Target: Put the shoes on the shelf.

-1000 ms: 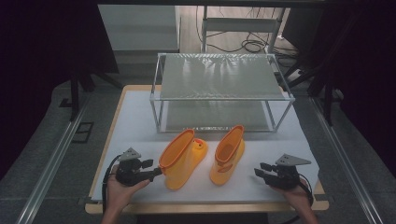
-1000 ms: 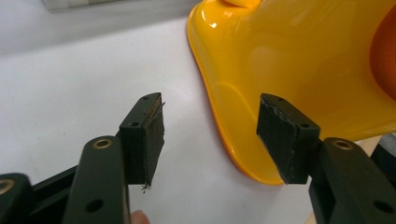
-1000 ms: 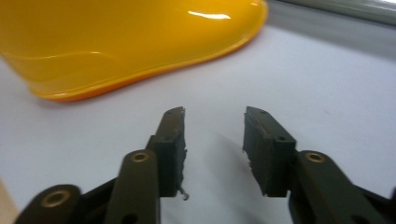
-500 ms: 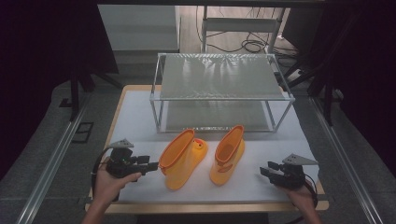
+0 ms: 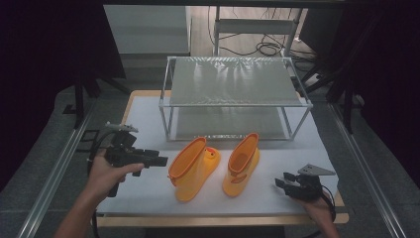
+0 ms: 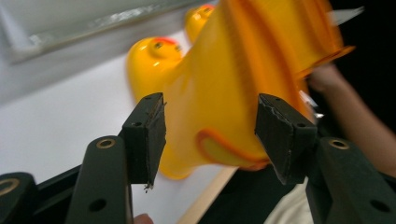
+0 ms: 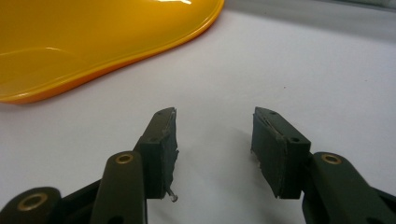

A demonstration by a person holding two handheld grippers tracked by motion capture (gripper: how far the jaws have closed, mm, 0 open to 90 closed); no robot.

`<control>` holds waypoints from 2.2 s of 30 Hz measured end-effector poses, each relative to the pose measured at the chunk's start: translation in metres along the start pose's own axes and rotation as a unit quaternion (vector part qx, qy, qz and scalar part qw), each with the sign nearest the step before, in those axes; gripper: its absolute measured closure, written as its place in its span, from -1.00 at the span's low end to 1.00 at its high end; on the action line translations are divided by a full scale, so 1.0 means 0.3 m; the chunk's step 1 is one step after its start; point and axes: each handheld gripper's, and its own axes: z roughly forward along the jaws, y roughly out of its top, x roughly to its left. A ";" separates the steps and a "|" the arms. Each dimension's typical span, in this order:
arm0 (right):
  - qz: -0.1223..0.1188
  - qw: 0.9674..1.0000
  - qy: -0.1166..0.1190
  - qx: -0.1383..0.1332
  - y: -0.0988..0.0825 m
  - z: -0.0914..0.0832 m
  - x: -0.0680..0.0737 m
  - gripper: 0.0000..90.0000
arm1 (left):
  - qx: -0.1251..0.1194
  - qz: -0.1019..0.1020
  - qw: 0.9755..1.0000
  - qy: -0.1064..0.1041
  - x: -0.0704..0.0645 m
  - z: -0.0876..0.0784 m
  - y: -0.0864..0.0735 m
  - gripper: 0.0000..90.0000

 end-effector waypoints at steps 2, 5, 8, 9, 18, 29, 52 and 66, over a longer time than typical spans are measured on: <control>0.002 1.000 0.000 0.001 0.000 -0.002 -0.001 0.11 | 0.002 0.004 1.000 -0.001 -0.017 -0.007 0.022 -0.04; 0.003 1.000 -0.004 0.002 -0.001 -0.002 -0.005 0.11 | 0.009 0.013 1.000 -0.005 -0.044 -0.010 0.056 -0.04; 0.008 1.000 -0.005 0.002 -0.001 -0.002 -0.006 0.11 | 0.015 0.021 1.000 -0.009 -0.073 -0.005 0.088 -0.04; 0.007 1.000 -0.005 0.003 -0.001 -0.002 -0.006 0.11 | 0.018 0.024 1.000 -0.010 -0.084 -0.002 0.098 -0.04; 0.009 1.000 -0.005 0.005 -0.004 0.004 -0.005 0.11 | 0.040 0.035 0.998 -0.027 -0.134 0.041 0.184 -0.03; 0.010 1.000 -0.005 -0.001 0.002 -0.001 -0.004 0.11 | 0.059 0.038 0.997 -0.036 -0.174 0.100 0.268 -0.03; 0.014 1.000 -0.005 -0.001 -0.001 -0.001 -0.010 0.11 | 0.117 0.047 0.991 -0.040 -0.302 0.317 0.381 0.01; 0.017 1.000 -0.007 -0.003 -0.003 -0.007 -0.019 0.11 | 0.154 0.030 0.987 -0.032 -0.314 0.481 0.398 0.05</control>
